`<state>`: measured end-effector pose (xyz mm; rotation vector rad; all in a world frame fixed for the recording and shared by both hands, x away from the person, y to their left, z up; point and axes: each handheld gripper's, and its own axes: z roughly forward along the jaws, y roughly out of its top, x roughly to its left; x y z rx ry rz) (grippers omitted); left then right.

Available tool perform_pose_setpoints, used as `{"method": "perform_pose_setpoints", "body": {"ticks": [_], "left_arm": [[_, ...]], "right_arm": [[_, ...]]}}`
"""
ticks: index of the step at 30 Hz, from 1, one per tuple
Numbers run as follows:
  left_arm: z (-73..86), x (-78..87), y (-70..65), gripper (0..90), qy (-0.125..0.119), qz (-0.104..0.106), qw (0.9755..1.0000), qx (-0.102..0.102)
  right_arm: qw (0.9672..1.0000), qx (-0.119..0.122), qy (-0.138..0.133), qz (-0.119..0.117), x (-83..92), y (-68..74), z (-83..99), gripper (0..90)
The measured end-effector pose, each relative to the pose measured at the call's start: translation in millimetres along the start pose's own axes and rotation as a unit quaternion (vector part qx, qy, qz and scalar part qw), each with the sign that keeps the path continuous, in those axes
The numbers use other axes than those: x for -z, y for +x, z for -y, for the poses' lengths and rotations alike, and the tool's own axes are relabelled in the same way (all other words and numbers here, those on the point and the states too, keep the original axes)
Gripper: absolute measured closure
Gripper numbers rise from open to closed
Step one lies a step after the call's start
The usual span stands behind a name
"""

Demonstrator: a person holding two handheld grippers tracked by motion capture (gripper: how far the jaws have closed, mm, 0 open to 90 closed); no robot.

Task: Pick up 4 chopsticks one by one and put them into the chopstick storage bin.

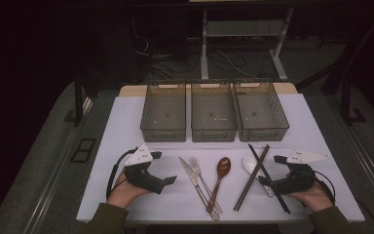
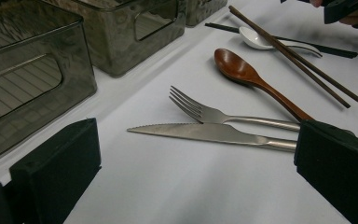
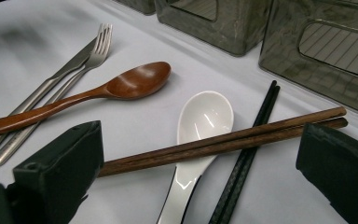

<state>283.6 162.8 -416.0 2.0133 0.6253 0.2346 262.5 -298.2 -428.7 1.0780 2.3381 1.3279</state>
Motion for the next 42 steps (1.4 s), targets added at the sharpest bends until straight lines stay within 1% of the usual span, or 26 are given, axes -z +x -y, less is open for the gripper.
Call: {"method": "perform_pose_setpoints", "body": {"ticks": [6,8,10,13,14,15,17,18,19,23,24,25,26,27,28,29,30,31,32,34,36,37,38,40,41,42], "left_arm": [[0.3,-0.4,-0.4,0.0,0.0,-0.001,1.0,0.001],[0.7,-0.8,-0.4,0.0,0.001,-0.003,1.0,0.004],[0.8,-1.4,0.0,0.0,0.003,-0.005,1.0,0.004],[0.3,-1.9,-0.8,0.0,0.007,-0.006,0.9999,0.005],[0.2,-2.0,-1.4,0.0,0.007,-0.006,0.9999,0.005],[0.2,-2.2,-1.9,0.0,0.007,-0.006,0.9999,0.004],[0.9,-2.6,-2.7,0.0,0.006,-0.005,1.0,0.004],[1.1,-2.5,-3.0,0.0,0.01,-0.005,0.9999,0.003],[1.2,-2.1,-2.9,0.0,0.012,-0.005,0.9999,-0.001],[2.2,-1.1,-2.8,0.0,0.008,-0.002,1.0,0.003],[2.3,-1.0,-2.8,0.0,0.007,-0.002,1.0,0.002],[2.2,-0.7,-3.0,0.0,0.008,-0.002,1.0,0.002],[2.0,-0.6,-3.2,0.0,0.007,-0.002,1.0,0.001],[1.9,-0.4,-3.4,0.0,0.007,-0.002,1.0,0.0],[1.9,-0.4,-3.5,0.0,0.007,-0.002,1.0,0.0],[1.9,-0.8,-3.6,0.0,0.007,-0.001,1.0,0.0],[1.9,-1.1,-3.8,0.0,0.008,-0.002,1.0,0.002],[1.9,-1.4,-4.0,0.0,0.006,-0.002,1.0,0.002],[1.7,-1.7,-4.1,0.0,0.006,-0.002,1.0,0.002],[1.2,-2.2,-4.1,0.0,0.007,-0.003,1.0,0.001],[1.3,-2.7,-4.5,0.0,0.009,-0.002,1.0,0.001],[1.4,-2.9,-4.4,0.0,0.01,-0.002,0.9999,-0.001],[1.5,-2.9,-4.5,0.0,0.01,-0.001,1.0,0.0],[1.6,-3.0,-4.2,0.0,0.009,-0.001,1.0,0.0],[1.7,-3.1,-4.1,0.0,0.009,-0.001,1.0,0.0],[1.7,-2.9,-4.2,0.0,0.009,-0.001,1.0,0.0]], "right_arm": [[0.9999,0.0,0.008,-0.011,0.6,1.5,-1.0,0.3],[0.9996,0.008,0.015,-0.023,1.5,3.3,-2.0,0.7],[0.9992,0.017,0.015,-0.034,2.4,4.6,-2.1,4.6],[0.9987,0.017,0.023,-0.042,2.4,5.0,-1.6,7.2],[0.998,0.021,0.028,-0.052,2.5,5.6,-0.5,13.9],[0.998,0.021,0.028,-0.052,2.5,5.6,-0.5,13.9],[0.997,0.02,0.038,-0.065,2.0,7.9,-0.2,21.4],[0.9968,0.023,0.039,-0.066,2.0,9.1,-0.2,24.3],[0.9968,0.023,0.039,-0.066,2.0,9.1,-0.2,24.3],[0.9957,0.029,0.046,-0.075,1.8,13.0,-1.0,40.1],[0.9948,0.033,0.049,-0.083,1.0,15.4,-0.7,48.3],[0.9941,0.038,0.052,-0.087,0.2,16.4,-0.6,52.4],[0.9932,0.041,0.058,-0.093,-0.7,18.0,-0.2,55.6],[0.9932,0.041,0.058,-0.093,-0.7,18.0,-0.2,55.6],[0.9915,0.049,0.068,-0.1,-3.4,20.6,1.0,62.5],[0.9915,0.049,0.068,-0.1,-3.4,20.6,1.0,62.5],[0.9895,0.055,0.077,-0.109,-6.0,23.1,2.5,69.7],[0.9895,0.055,0.077,-0.109,-6.0,23.1,2.5,69.7],[0.9878,0.06,0.087,-0.115,-8.2,24.9,4.3,75.9],[0.9851,0.067,0.096,-0.126,-10.4,26.7,6.0,81.3],[0.9828,0.072,0.105,-0.133,-12.6,28.7,7.0,85.7],[0.9828,0.072,0.105,-0.133,-12.6,28.7,7.0,85.7],[0.9805,0.075,0.112,-0.142,-14.7,30.7,7.8,88.9],[0.9778,0.082,0.121,-0.151,-17.1,32.8,8.9,89.0],[0.9778,0.082,0.121,-0.151,-17.1,32.8,8.9,89.0],[0.9765,0.083,0.126,-0.154,-18.0,34.0,9.4,89.0]]}}
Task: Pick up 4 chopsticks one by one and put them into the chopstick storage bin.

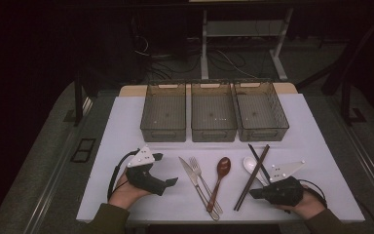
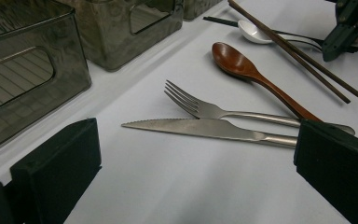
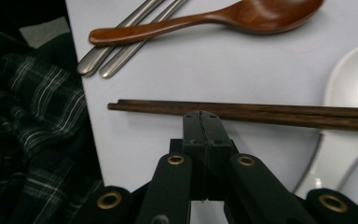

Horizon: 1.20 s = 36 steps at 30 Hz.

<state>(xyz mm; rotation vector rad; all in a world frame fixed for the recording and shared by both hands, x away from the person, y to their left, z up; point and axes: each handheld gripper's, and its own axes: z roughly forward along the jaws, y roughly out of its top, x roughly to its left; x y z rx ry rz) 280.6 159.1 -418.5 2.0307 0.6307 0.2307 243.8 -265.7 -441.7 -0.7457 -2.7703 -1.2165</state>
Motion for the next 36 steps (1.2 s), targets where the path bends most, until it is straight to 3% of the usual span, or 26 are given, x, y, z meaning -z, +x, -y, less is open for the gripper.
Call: {"method": "perform_pose_setpoints", "body": {"ticks": [3,13,36], "left_arm": [[0.0,0.4,-0.4,0.0,-0.001,0.001,1.0,-0.001],[0.1,0.5,-0.3,0.0,0.001,0.0,1.0,-0.002],[-0.4,2.0,-0.3,0.0,0.003,-0.002,1.0,-0.006]], "right_arm": [[0.9997,0.013,0.015,-0.012,-6.5,3.7,-0.3,89.0],[0.9994,0.023,0.025,-0.01,-13.2,5.0,-2.9,89.0],[0.9995,0.026,0.02,0.003,-24.2,-0.8,-13.1,89.0]]}}
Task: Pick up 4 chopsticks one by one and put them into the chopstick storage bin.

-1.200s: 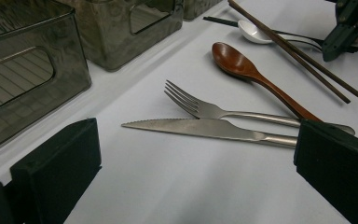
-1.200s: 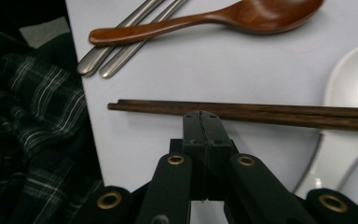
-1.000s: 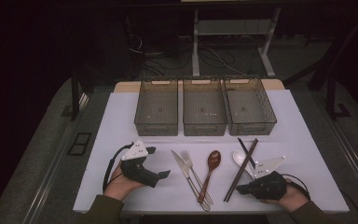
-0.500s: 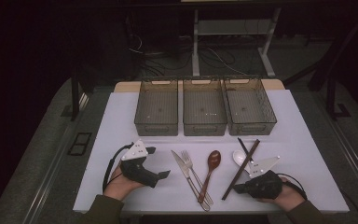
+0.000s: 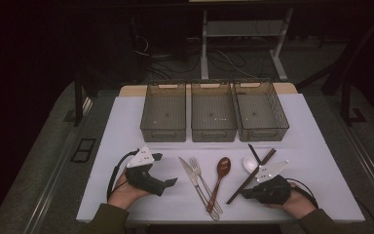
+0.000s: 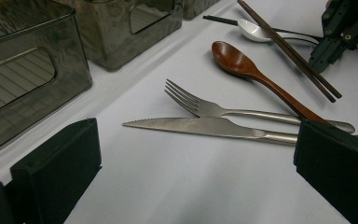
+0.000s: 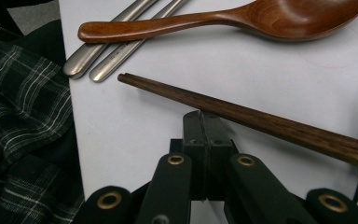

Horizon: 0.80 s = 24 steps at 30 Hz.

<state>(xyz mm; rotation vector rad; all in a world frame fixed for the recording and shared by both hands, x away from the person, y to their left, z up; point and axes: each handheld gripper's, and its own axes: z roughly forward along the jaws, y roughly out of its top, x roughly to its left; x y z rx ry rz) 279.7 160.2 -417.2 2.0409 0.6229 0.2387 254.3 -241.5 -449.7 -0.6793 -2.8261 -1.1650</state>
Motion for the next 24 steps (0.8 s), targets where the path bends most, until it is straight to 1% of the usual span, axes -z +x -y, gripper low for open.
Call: {"method": "perform_pose_setpoints", "body": {"ticks": [9,10,13,24], "left_arm": [[-0.1,0.0,-0.1,0.0,0.001,0.0,1.0,-0.002],[-0.1,-0.6,-0.7,0.0,-0.003,0.0,1.0,0.003],[-0.1,-0.5,-0.4,0.0,-0.002,0.0,1.0,0.0],[-0.4,-0.6,-1.0,0.0,-0.003,0.0,1.0,0.0]], "right_arm": [[1.0,-0.003,-0.003,0.008,-3.0,-4.5,-4.5,89.0],[0.9999,-0.004,-0.004,0.012,-3.9,-6.6,-5.7,89.0],[0.9998,-0.004,-0.006,0.016,-5.5,-9.4,-7.5,89.0],[0.9997,-0.005,-0.01,0.02,-10.1,-13.8,-13.0,89.0]]}}
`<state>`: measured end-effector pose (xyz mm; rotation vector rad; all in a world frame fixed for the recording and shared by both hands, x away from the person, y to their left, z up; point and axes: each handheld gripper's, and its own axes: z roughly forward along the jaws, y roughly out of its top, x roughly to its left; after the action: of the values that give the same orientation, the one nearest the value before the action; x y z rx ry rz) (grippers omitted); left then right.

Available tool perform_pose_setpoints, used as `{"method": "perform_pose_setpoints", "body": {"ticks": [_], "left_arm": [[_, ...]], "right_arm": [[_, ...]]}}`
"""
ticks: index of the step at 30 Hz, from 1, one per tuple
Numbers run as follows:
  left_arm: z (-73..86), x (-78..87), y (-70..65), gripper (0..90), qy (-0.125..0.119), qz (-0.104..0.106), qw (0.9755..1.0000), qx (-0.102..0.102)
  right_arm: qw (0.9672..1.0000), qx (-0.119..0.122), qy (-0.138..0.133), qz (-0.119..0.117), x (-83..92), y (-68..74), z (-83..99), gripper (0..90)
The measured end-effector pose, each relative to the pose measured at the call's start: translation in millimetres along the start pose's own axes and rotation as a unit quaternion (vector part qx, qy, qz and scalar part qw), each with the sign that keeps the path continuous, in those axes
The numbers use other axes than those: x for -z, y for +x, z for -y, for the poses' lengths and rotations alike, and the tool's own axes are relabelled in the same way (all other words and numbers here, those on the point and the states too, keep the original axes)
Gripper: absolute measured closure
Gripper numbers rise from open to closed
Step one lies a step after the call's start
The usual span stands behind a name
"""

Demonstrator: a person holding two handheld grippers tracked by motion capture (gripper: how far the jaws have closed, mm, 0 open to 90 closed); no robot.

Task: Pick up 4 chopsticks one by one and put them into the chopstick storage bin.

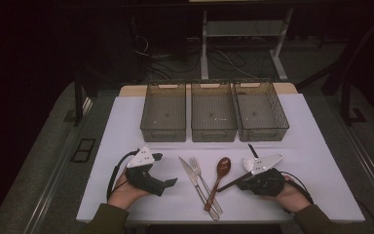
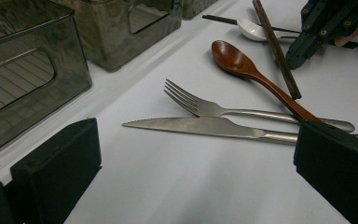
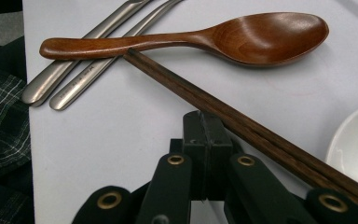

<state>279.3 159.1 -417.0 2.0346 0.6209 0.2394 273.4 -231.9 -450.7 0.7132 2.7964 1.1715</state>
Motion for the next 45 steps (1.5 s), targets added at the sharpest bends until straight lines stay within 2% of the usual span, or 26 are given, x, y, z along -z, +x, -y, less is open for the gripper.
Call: {"method": "perform_pose_setpoints", "body": {"ticks": [19,26,36,43,45], "left_arm": [[-0.3,-0.7,-0.9,0.0,0.001,0.001,1.0,-0.001],[-0.6,-1.4,-1.0,0.0,0.003,0.002,1.0,-0.004],[-1.0,-2.4,-2.1,0.0,0.005,0.003,1.0,-0.004],[-1.2,-2.5,-2.3,0.0,0.004,0.003,1.0,-0.004],[-1.4,-2.5,-2.2,0.0,0.003,0.004,1.0,-0.006]], "right_arm": [[0.9999,0.002,-0.004,0.009,-4.2,-0.9,-3.8,89.0],[0.9995,-0.001,-0.012,0.029,-3.2,-1.9,-4.6,89.0],[0.9989,-0.003,-0.017,0.045,-3.1,-3.9,-5.4,89.0],[0.9991,0.0,-0.018,0.038,-3.8,-6.2,-8.0,89.0],[0.9992,0.002,-0.025,0.033,5.5,-6.7,-10.5,88.0]]}}
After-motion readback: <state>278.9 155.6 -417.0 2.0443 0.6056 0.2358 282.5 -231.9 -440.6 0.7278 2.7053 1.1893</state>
